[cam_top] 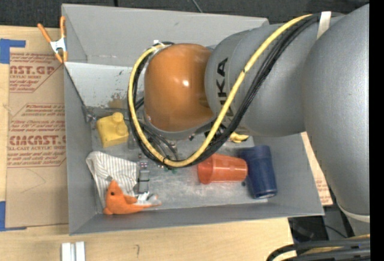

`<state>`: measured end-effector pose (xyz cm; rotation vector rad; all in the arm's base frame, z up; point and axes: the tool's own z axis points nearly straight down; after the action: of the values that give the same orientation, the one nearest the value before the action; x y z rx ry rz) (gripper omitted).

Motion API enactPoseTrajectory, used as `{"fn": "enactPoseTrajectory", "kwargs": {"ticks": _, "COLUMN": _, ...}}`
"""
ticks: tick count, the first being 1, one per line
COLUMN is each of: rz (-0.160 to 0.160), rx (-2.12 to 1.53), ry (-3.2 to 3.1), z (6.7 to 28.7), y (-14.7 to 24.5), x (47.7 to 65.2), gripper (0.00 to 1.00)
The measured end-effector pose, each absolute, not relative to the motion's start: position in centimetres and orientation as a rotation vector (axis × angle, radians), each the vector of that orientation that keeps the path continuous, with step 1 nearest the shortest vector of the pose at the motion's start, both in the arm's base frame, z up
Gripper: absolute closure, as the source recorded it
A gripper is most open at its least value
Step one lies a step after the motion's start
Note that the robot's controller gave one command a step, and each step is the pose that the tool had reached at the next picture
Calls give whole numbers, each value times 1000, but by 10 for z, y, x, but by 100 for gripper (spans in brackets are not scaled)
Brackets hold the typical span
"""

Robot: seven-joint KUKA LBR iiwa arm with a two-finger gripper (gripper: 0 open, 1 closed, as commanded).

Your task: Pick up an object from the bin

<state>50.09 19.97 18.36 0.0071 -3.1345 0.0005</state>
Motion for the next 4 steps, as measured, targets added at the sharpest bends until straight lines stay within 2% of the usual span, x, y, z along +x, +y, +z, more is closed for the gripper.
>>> {"fn": "enactPoseTrajectory", "kwargs": {"ticks": 1, "rz": -2, "rx": 2, "ry": -3141, "z": 188, "y": 199, "x": 503, "gripper": 0}}
{"fn": "enactPoseTrajectory", "kwargs": {"ticks": 2, "rz": -5, "rx": 86, "ry": -3148, "z": 156, "y": 189, "x": 506, "gripper": 0}}
{"fn": "enactPoseTrajectory", "kwargs": {"ticks": 3, "rz": -2, "rx": 120, "ry": -3140, "z": 114, "y": 182, "x": 495, "gripper": 0}}
{"fn": "enactPoseTrajectory", "kwargs": {"ticks": 4, "rz": -2, "rx": 63, "ry": -3140, "z": 69, "y": 188, "x": 502, "gripper": 100}}
